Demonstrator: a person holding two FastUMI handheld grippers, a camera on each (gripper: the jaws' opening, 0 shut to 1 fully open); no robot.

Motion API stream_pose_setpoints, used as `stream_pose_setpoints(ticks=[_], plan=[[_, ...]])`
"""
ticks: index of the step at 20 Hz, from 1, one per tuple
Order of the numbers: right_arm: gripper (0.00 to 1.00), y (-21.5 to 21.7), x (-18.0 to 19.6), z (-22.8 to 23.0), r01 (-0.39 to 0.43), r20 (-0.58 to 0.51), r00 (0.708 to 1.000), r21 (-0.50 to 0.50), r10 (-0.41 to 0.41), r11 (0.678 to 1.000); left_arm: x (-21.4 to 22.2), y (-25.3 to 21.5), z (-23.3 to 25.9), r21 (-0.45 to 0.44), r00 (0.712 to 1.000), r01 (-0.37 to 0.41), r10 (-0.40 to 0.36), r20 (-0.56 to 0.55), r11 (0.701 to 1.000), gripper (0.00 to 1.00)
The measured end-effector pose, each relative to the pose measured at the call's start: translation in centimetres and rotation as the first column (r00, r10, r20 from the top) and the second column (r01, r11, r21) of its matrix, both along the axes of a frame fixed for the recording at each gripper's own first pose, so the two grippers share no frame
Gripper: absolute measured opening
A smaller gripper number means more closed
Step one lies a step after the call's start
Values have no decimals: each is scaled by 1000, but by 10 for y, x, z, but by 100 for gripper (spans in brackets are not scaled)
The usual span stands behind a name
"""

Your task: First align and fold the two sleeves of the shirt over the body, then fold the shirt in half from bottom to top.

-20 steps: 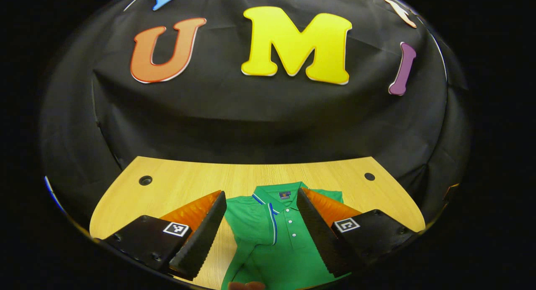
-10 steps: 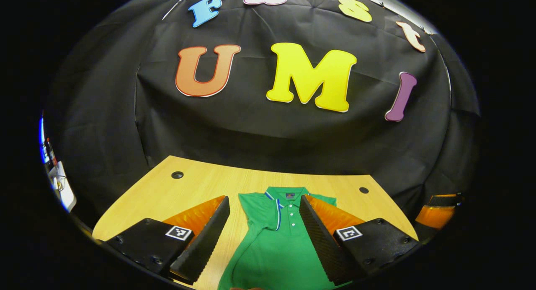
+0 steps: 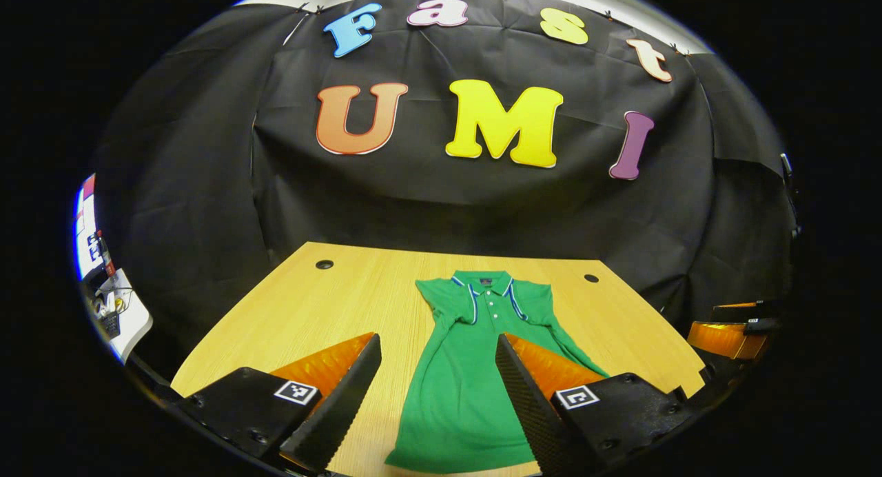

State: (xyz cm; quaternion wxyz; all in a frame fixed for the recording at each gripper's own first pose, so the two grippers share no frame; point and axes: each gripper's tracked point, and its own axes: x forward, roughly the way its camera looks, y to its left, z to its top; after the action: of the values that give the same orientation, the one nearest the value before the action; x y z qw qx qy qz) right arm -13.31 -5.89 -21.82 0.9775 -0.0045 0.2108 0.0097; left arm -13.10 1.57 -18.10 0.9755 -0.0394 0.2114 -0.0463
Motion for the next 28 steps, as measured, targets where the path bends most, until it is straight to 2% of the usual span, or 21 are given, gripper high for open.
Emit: stream_pose_setpoints(ticks=[3, 4, 5, 8, 16, 21, 25, 27, 28], plan=[[96, -4, -21, -32, 5, -50, 999, -29, -7, 1000, -31, 8, -32, -1, 998, 9, -9, -62, 1000, 100], [100, -4, -27, -42, 0, -64, 998, -32, -2, 999, -41, 10, -45, -1, 996, 9, -9, -90, 1000, 100], [96, -5, -30, -56, -5, -84, 996, -41, 1, 999, -50, 14, -56, -1, 993, 6, -7, -120, 1000, 100], [96, -14, -39, -99, -16, -151, 988, -79, 4, 997, -70, 12, -95, -12, 979, 8, -10, -203, 1000, 100], [96, -48, -24, -183, 8, -272, 962, -101, -35, 995, -87, 20, -184, -27, 928, -10, -1, -373, 1000, 100], [96, -59, -9, -212, 17, -323, 945, -109, -51, 994, -81, 27, -205, 13, 914, 2, 3, -405, 1000, 100], [96, -54, -2, -223, -8, -358, 933, -96, -27, 995, -79, 20, -215, 19, 902, 38, -26, -431, 999, 100], [92, -51, -2, -226, -26, -385, 923, -83, -8, 996, -79, 25, -214, 34, 904, 40, -22, -427, 999, 100], [92, -46, -4, -228, -26, -405, 914, -54, 2, 998, -80, 28, -214, 45, 903, 40, -17, -430, 998, 100]])
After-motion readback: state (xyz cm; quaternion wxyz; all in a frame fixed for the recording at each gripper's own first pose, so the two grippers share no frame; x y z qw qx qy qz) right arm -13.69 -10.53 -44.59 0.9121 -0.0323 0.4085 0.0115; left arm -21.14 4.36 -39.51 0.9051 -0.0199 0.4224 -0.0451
